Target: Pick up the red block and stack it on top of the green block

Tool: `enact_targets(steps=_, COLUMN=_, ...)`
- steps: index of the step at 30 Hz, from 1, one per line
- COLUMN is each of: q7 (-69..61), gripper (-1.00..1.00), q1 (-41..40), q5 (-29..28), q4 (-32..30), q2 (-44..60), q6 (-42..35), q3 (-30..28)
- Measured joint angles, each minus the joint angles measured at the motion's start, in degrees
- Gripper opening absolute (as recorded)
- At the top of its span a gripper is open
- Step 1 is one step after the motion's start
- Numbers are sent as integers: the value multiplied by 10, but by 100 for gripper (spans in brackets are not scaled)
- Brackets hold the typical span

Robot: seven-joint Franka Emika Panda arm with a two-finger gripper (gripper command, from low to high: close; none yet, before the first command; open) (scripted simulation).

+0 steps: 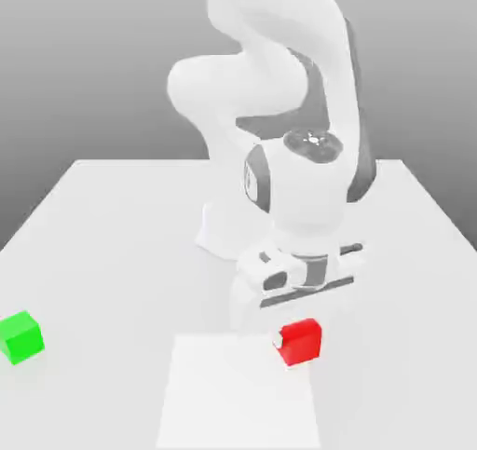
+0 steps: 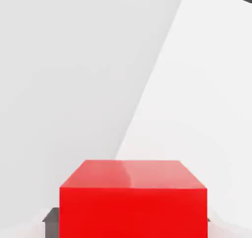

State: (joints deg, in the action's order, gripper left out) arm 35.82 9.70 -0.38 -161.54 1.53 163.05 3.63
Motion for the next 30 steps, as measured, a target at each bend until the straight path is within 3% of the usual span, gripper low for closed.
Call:
enact_targets(steps=6, q7=33, gripper=-100, q1=-9, q5=10, q4=31, q2=-18, q6=-49, q3=-98)
enact_targets(steps=21, q7=153, gripper=-100, q1=-310, q5=42, q4=159, q2=31, q6=-131, q3=-260)
enact_targets(steps=26, q7=115, gripper=-100, q1=-346, q5=114, q4=176, q2=114, q6=-73, q3=-238)
enact_targets(steps=27, q7=103, gripper=100, q1=-354, q5=130, q4=177, q2=132, q6=-57, q3=-228)
enact_targets(steps=30, q7=103, gripper=100, q1=-354, q5=130, q4=177, q2=132, q6=-57, q3=-228)
